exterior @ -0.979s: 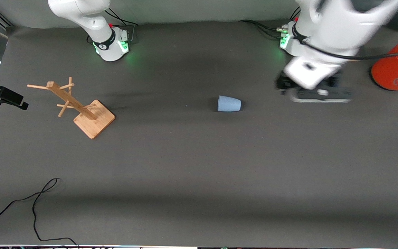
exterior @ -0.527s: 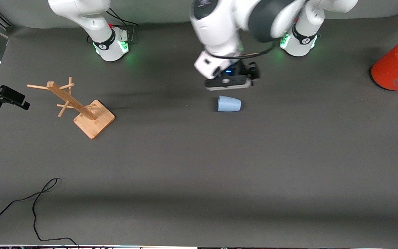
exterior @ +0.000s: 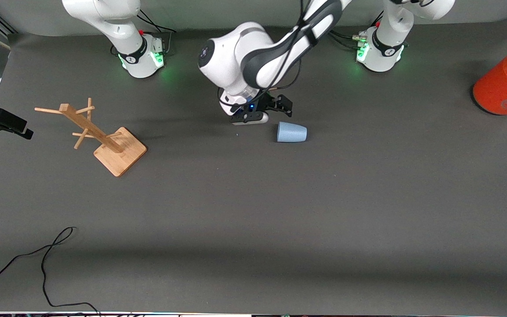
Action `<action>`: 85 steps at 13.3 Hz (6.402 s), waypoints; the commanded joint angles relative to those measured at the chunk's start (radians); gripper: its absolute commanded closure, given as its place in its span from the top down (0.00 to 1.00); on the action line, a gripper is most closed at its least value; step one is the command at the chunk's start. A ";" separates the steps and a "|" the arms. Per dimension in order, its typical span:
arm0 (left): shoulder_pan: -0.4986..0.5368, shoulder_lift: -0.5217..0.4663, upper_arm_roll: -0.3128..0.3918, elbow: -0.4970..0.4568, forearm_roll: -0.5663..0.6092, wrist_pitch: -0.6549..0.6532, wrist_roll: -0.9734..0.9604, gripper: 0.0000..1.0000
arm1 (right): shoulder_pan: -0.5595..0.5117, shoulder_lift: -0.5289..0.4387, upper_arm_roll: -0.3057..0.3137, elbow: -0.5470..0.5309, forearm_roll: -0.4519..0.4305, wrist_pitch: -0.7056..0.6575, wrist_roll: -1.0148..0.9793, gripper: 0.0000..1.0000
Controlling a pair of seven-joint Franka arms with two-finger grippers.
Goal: Rotate and upright cup with both arms
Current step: 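Grasp the lying cup's rim with the left gripper, then rotate the cup upright with the left gripper and set it down, then open the left gripper and lift it off the cup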
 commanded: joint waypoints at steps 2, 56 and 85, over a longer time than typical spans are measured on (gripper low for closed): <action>-0.055 0.129 0.017 0.053 0.061 -0.015 -0.075 0.98 | -0.008 -0.023 0.015 -0.024 -0.015 0.011 0.020 1.00; 0.189 -0.040 0.074 -0.291 0.378 0.773 -0.787 0.00 | 0.033 -0.018 0.001 -0.064 -0.032 0.037 -0.094 1.00; 0.546 -0.219 0.064 0.032 -0.178 0.284 0.209 1.00 | 0.047 -0.012 -0.019 -0.052 -0.033 0.035 -0.055 1.00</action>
